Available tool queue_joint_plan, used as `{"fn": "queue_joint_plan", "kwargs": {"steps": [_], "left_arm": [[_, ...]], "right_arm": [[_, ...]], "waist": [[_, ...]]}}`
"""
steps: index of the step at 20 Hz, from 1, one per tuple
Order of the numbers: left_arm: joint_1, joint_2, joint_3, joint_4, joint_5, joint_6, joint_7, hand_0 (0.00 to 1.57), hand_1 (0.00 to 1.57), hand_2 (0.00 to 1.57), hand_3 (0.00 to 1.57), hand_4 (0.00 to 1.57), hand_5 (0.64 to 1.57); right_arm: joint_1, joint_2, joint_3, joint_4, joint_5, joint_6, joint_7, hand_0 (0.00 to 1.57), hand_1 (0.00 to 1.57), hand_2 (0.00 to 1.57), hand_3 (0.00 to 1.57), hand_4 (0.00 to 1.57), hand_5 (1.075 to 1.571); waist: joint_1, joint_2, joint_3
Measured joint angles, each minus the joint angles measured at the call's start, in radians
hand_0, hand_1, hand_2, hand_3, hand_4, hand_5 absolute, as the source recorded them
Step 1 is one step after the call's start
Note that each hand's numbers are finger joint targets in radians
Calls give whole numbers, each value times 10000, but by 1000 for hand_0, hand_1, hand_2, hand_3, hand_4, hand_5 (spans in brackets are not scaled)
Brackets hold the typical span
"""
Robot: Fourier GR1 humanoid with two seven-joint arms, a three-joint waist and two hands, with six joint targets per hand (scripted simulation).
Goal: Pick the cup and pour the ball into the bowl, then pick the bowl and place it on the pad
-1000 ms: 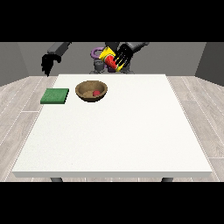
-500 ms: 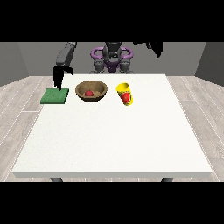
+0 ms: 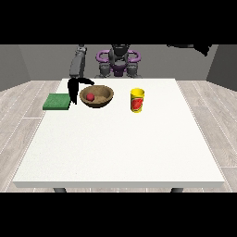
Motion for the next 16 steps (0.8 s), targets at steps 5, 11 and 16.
{"fn": "queue_joint_plan", "kwargs": {"steps": [5,11,16], "left_arm": [[247,882,823,489,737,-774,-7,0,0,0,0,279,1508],[511,1614,1362,667,1258,-1277,43,0,0,0,0,244,1494],[476,2094,1686,781,1583,-1484,92,0,0,0,0,250,1506]], "right_arm": [[-465,172,251,1035,236,-4,-467,0,0,0,0,0,1568],[-1093,129,318,2328,481,-78,-1188,0,0,0,0,0,1571],[-1469,226,243,2850,378,1,-1755,0,0,0,0,318,1534]], "waist": [[-319,63,13],[-519,138,-14],[-609,276,-102]]}}
